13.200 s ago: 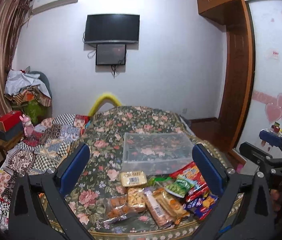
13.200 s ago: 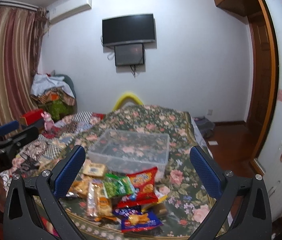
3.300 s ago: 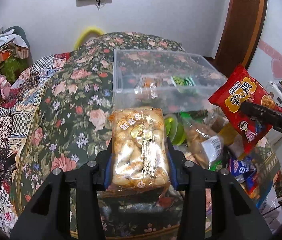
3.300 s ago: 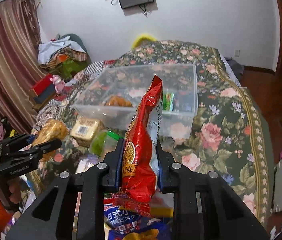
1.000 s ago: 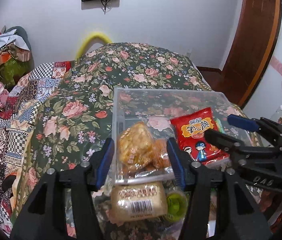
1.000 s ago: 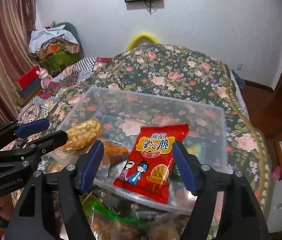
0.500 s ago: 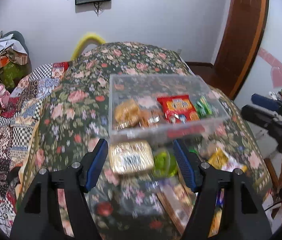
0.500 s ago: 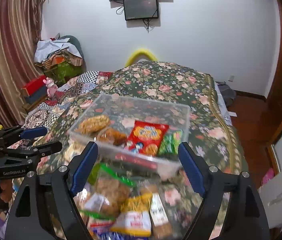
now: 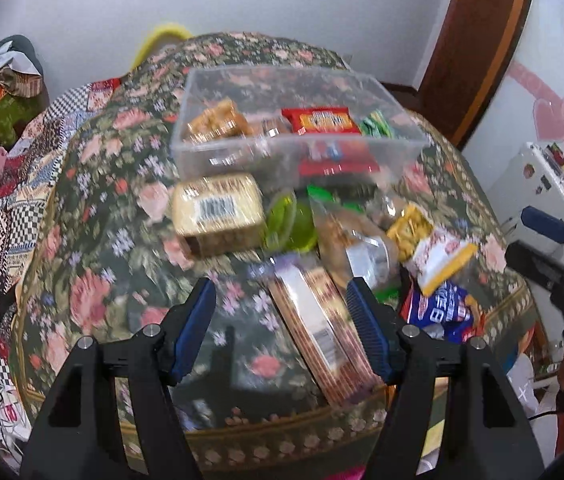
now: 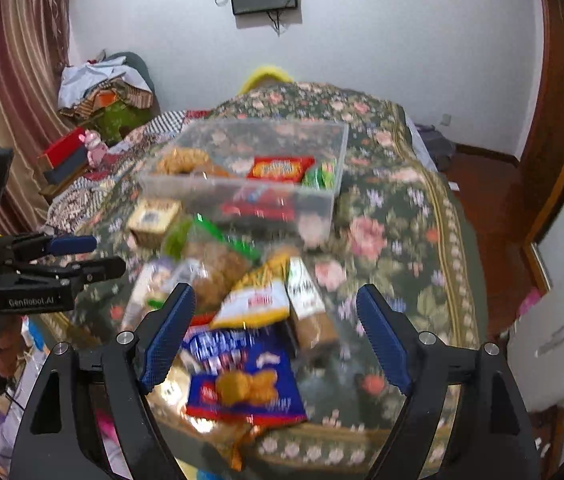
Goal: Organize snacks
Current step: 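Grasp the long biscuit roll with the left tool while the right tool grasps the blue biscuit bag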
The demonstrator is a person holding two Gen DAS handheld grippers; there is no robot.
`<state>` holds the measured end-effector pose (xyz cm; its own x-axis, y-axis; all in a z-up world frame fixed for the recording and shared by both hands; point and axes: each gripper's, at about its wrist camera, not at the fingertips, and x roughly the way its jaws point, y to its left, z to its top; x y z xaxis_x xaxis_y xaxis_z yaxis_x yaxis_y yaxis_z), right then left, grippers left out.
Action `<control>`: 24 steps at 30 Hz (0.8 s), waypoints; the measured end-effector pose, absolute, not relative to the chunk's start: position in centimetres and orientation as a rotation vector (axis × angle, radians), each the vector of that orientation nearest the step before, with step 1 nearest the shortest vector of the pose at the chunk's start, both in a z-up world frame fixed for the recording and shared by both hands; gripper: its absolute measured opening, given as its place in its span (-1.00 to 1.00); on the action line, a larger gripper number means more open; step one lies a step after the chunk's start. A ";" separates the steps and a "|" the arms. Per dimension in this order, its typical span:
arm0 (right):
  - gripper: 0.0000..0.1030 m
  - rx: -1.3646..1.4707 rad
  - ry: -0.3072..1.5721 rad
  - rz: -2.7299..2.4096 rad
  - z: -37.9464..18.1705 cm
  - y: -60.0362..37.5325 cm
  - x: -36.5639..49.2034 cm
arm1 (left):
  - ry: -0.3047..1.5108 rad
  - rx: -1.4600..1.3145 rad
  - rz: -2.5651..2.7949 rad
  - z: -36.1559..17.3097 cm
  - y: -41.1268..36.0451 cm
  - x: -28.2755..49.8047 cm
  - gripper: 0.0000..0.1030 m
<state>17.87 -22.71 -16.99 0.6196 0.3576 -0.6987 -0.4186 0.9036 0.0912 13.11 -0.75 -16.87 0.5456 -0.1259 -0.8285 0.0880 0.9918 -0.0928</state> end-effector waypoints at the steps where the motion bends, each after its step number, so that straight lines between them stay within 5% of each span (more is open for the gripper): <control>1: 0.56 -0.084 0.798 0.454 -17.5 -22.8 17.7 | 0.997 -0.038 -0.128 -17.2 -1.0 13.1 0.31; 10: 0.54 -0.063 0.888 0.527 -20.8 -22.6 16.3 | 1.106 -0.026 -0.141 -20.8 -3.0 13.4 0.31; 15: 0.28 -0.031 0.945 0.572 -22.3 -22.4 16.4 | 1.113 -0.015 -0.155 -22.0 -3.8 13.3 0.31; 24: 0.46 0.026 0.985 0.585 -23.3 -22.3 17.5 | 1.094 -0.024 -0.120 -23.1 -2.9 13.6 0.31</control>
<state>17.45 -22.32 -23.28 0.4125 0.4764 -0.7765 -0.4538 0.8466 0.2783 13.65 -2.87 -23.09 0.4527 -0.1088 -0.8850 0.0851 0.9933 -0.0786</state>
